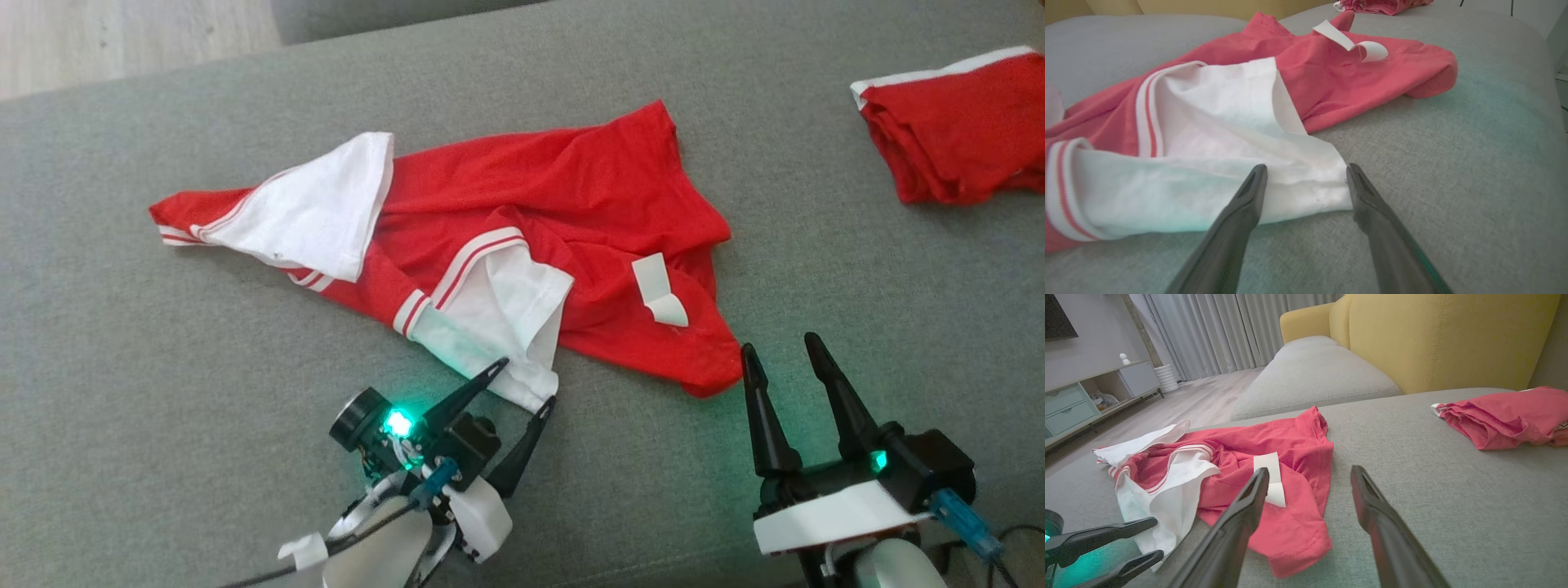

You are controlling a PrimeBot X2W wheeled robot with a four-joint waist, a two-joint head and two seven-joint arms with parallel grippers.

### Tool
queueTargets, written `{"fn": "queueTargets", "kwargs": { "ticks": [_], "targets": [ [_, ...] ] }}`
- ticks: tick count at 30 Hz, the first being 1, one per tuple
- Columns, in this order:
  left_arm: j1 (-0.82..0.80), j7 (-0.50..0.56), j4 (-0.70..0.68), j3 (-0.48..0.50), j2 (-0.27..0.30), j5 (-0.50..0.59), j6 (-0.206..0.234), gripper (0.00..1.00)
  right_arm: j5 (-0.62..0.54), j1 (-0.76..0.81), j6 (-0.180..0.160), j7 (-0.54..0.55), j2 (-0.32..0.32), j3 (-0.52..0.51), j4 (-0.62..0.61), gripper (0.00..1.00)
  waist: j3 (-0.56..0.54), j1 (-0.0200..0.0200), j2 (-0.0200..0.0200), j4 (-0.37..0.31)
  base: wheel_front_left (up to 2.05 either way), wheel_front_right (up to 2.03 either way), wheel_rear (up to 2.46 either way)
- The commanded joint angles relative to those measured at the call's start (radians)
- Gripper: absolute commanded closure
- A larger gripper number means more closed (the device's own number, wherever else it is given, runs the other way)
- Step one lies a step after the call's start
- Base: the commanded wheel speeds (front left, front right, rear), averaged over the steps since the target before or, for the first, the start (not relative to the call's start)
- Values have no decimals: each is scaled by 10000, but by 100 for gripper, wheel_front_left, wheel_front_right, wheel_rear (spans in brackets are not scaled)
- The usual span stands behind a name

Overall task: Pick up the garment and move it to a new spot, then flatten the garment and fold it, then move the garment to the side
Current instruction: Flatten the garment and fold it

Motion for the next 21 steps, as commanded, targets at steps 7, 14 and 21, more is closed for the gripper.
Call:
{"fn": "queueTargets", "kwargs": {
  "ticks": [7,14,21],
  "targets": [
    [-625,99,252,-690,-40,-897,-23,0,9,-424,65,-55,-131,198,-304,0,232,-1,0,-58,0,0,0],
    [-742,17,125,-1450,-42,-1427,410,100,-13,-389,65,-55,-144,87,-281,0,99,-1,0,106,0,0,0],
    [-61,-44,-1465,-1155,49,-1841,1160,100,-12,-96,65,-55,-115,-110,-233,0,-287,-1,0,649,0,0,0]
  ]
}}
